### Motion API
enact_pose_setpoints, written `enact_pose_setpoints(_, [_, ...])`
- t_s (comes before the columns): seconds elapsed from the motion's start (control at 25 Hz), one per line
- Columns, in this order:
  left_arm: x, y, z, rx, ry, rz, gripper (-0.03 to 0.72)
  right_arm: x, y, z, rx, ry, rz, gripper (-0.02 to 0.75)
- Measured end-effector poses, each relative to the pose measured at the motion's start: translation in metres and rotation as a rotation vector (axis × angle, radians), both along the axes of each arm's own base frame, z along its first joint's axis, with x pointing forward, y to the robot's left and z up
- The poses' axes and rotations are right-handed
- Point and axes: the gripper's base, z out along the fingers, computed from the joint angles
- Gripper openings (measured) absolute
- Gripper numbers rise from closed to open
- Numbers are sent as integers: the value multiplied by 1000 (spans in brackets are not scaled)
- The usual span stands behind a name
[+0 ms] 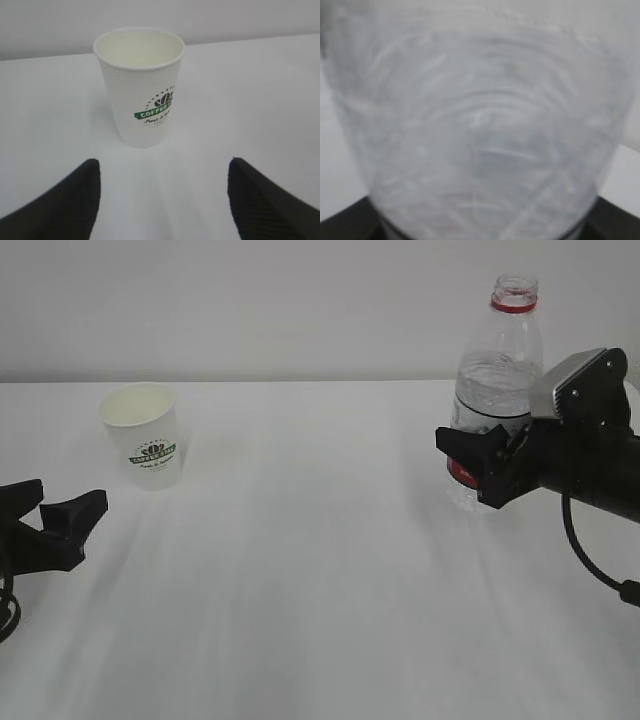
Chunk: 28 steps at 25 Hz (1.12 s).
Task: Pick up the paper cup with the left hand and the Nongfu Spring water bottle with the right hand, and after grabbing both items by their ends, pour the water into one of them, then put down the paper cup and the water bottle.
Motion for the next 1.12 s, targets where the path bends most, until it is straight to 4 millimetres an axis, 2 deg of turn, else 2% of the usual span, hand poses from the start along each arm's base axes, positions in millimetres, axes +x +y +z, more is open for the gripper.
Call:
enact_pose_setpoints(0.4, [30,-4,-16,18,28,12,601,-1,1,0,-8,0,16,491])
enact_pose_setpoints(0.52, [42,-6,-21,19,29,12,662,-1,1,0,-8,0,16,491])
enact_pose_setpoints(0.64, [51,-8,-27,22,41,12,685,-1,1,-1,-9,0,18,491])
enact_pose_setpoints(0.96, [76,-12,-20,22,18,13,691,-1,1,-1,-9,0,18,491])
enact_pose_setpoints(1.12, [87,-14,-29,27,37,13,691,-1,1,-1,-9,0,18,491])
